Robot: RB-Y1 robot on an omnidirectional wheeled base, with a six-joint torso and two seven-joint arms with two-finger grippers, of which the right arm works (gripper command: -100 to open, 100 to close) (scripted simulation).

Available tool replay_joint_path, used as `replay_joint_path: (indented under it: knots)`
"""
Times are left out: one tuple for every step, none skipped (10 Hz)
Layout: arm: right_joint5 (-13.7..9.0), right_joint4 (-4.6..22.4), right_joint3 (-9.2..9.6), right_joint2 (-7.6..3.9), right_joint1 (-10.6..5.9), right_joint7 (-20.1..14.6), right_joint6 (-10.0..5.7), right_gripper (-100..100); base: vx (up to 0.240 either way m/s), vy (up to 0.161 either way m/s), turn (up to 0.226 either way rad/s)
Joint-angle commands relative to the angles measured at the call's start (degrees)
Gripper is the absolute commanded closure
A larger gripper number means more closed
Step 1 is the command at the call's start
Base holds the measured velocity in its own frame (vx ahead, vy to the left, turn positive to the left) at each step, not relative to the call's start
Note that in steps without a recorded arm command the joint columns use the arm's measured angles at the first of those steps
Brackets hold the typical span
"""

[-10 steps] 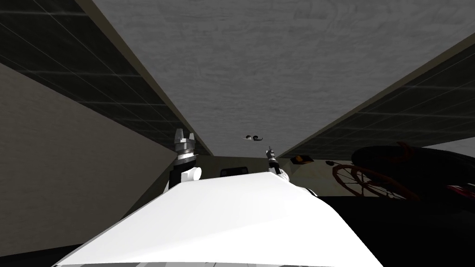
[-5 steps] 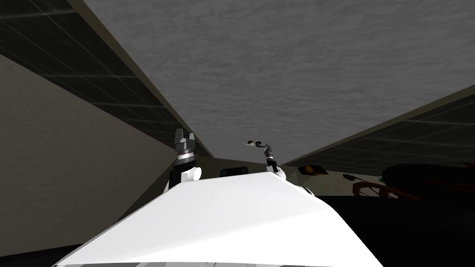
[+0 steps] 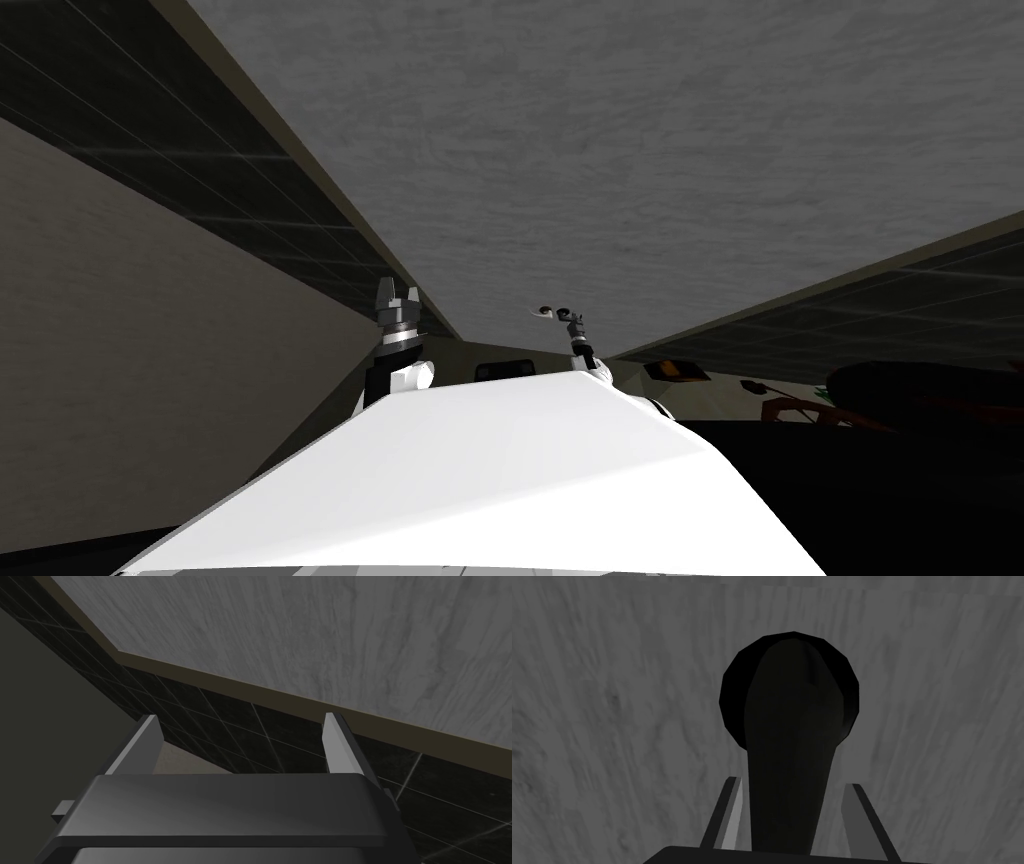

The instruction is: Pull the door open

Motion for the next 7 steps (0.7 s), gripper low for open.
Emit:
replay_joint_path:
  knots:
    - [0.0, -0.05, 0.0, 0.0, 0.02, 0.0, 0.07, 100, 0.0, 0.0, 0.0]
    - [0.0, -0.05, 0.0, 0.0, 0.02, 0.0, 0.07, 100, -0.001, -0.006, 0.004]
    - [0.0, -0.05, 0.0, 0.0, 0.02, 0.0, 0.07, 100, 0.0, 0.0, 0.0]
    - [0.0, -0.05, 0.0, 0.0, 0.02, 0.0, 0.07, 100, 0.0, 0.0, 0.0]
    - [0.0, -0.05, 0.0, 0.0, 0.02, 0.0, 0.07, 100, 0.0, 0.0, 0.0]
    - [-0.41, 0.55, -0.93, -1.29, 1.49, -0.28, 0.12, 100, -0.115, -0.042, -0.075]
    - [-0.5, 0.67, -1.16, -1.68, 1.86, -0.39, 0.07, 100, -0.164, -0.068, -0.05]
